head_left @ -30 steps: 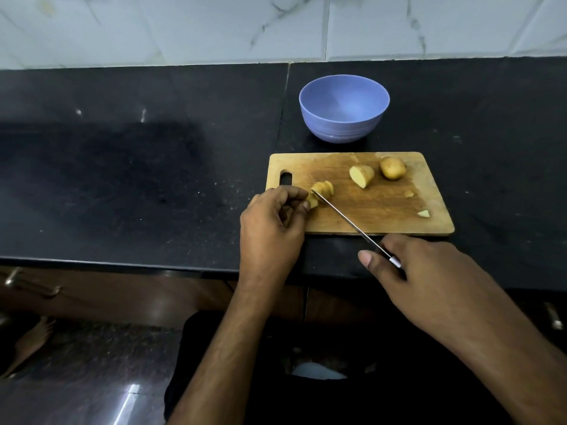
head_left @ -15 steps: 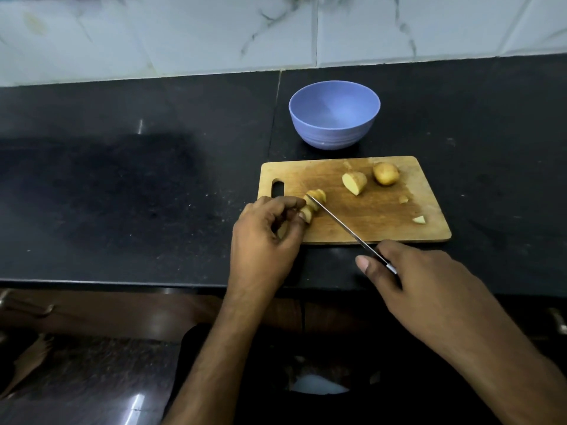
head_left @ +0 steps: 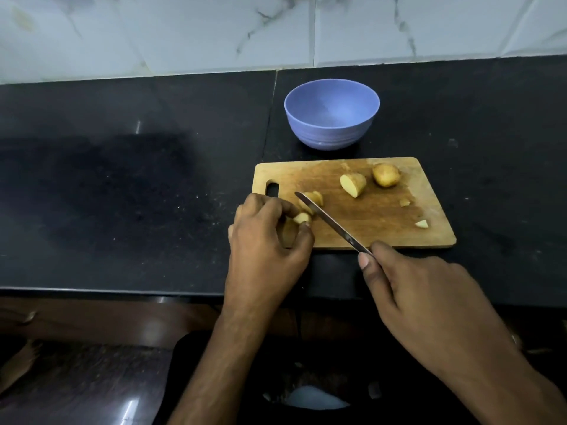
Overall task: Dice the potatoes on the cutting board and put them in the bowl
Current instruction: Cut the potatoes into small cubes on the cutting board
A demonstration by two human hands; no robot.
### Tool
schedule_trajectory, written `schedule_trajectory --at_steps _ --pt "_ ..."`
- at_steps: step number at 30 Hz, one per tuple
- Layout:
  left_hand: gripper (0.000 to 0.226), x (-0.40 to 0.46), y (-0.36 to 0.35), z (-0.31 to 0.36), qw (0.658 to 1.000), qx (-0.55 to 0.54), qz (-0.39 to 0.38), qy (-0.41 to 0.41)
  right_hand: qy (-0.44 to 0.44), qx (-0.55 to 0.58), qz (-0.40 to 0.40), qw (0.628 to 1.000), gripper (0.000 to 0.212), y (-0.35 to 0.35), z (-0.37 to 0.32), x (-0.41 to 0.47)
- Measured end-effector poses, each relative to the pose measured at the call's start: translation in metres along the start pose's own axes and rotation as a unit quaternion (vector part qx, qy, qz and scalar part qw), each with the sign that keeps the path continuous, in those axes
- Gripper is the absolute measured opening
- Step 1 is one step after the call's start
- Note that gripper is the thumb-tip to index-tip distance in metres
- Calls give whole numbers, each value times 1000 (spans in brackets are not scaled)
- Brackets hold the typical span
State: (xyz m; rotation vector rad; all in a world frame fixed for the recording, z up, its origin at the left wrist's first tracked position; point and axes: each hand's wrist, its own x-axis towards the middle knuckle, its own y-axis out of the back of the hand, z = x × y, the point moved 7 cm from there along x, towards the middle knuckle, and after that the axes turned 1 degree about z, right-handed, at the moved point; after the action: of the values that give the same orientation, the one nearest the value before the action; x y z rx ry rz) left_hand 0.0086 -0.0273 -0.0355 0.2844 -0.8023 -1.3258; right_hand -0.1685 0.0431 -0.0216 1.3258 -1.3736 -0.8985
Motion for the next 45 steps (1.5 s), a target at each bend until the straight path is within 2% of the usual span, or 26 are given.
schedule_trajectory --at_steps 6,10,19,23,30,35,39,45 --pt "14 -2 4 -3 1000 -27 11 4 -3 12 -15 1000 29 -2 1 -1" --pt "15 -4 8 -6 997 -57 45 29 -7 17 -27 999 34 -1 2 3" --pt "21 -5 9 -7 997 -34 52 43 -10 25 -35 999 35 0 2 6" --pt "33 -2 6 -4 999 -26 19 13 -14 25 -35 999 35 1 2 7" --pt "12 -2 5 -3 999 -36 13 -5 -41 63 -61 995 36 2 -1 -4" --pt "13 -4 3 0 999 -28 23 -8 -52 69 -71 994 34 1 -9 -10" --pt "22 -4 2 4 1000 -14 2 -21 -52 65 -77 994 34 2 -10 -9" --pt "16 -3 -2 0 1000 4 -10 -12 -51 62 -94 992 34 6 -14 -9"
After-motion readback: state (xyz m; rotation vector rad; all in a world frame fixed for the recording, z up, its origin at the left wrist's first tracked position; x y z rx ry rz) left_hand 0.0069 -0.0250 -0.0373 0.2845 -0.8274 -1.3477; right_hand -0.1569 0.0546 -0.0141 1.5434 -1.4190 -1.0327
